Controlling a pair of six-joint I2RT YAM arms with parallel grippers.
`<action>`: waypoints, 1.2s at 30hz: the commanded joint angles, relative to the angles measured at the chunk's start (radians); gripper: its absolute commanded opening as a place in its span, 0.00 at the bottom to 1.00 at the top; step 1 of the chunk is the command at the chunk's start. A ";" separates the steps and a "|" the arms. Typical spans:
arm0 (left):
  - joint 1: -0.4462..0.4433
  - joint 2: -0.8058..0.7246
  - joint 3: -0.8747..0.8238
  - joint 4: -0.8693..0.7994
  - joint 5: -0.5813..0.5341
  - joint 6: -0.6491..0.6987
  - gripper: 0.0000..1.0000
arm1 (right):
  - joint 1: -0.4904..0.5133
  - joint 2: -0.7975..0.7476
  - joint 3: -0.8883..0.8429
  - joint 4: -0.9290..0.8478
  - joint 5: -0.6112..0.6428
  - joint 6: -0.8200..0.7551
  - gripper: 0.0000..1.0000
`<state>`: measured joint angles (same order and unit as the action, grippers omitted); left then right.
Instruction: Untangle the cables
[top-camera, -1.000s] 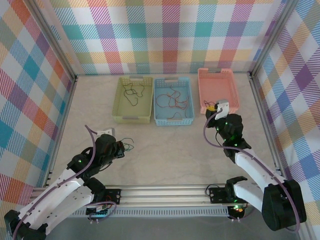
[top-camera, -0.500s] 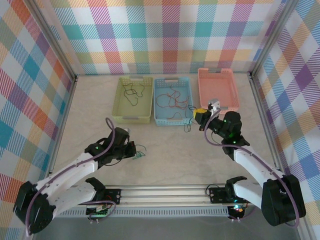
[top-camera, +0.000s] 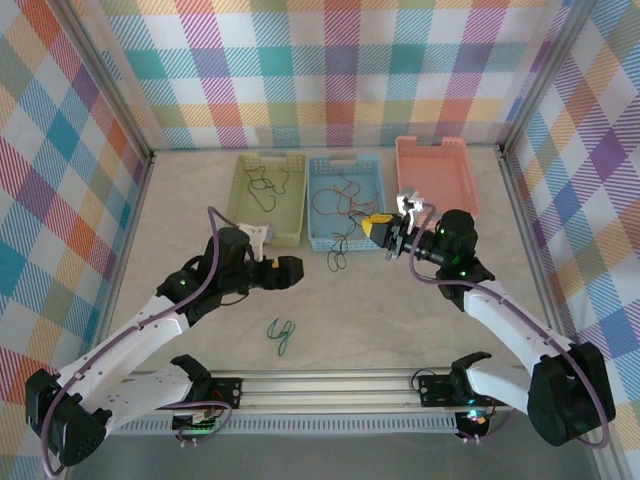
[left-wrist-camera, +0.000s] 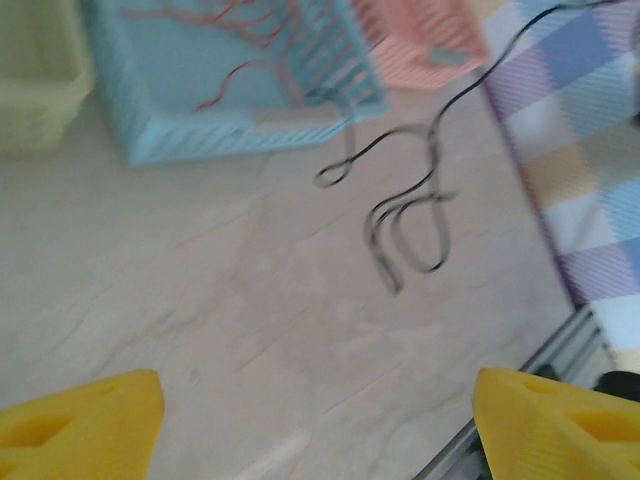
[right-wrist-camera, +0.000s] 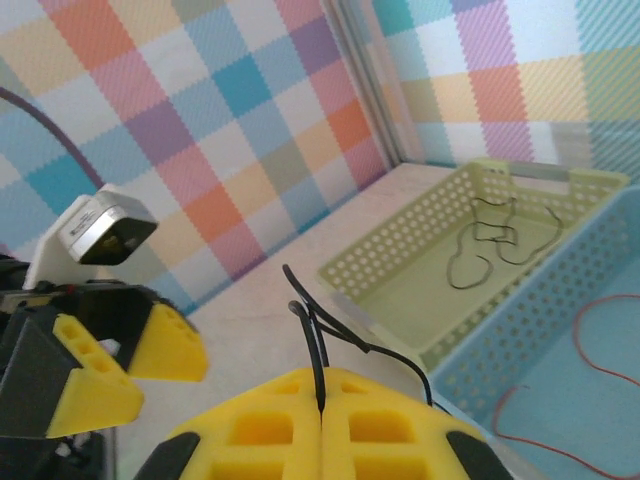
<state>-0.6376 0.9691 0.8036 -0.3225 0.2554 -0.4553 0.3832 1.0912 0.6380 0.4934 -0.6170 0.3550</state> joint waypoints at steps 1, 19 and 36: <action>-0.015 0.060 0.040 0.193 0.099 0.100 0.86 | 0.026 -0.025 0.051 -0.010 -0.052 0.100 0.00; -0.048 0.350 0.191 0.419 0.195 0.339 0.89 | 0.097 -0.014 0.155 -0.045 -0.078 0.344 0.00; -0.050 0.494 0.220 0.543 0.174 0.361 0.62 | 0.106 -0.027 0.216 -0.108 -0.136 0.450 0.00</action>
<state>-0.6796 1.4521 0.9852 0.1612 0.4263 -0.1062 0.4797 1.0866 0.8146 0.3901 -0.7242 0.7803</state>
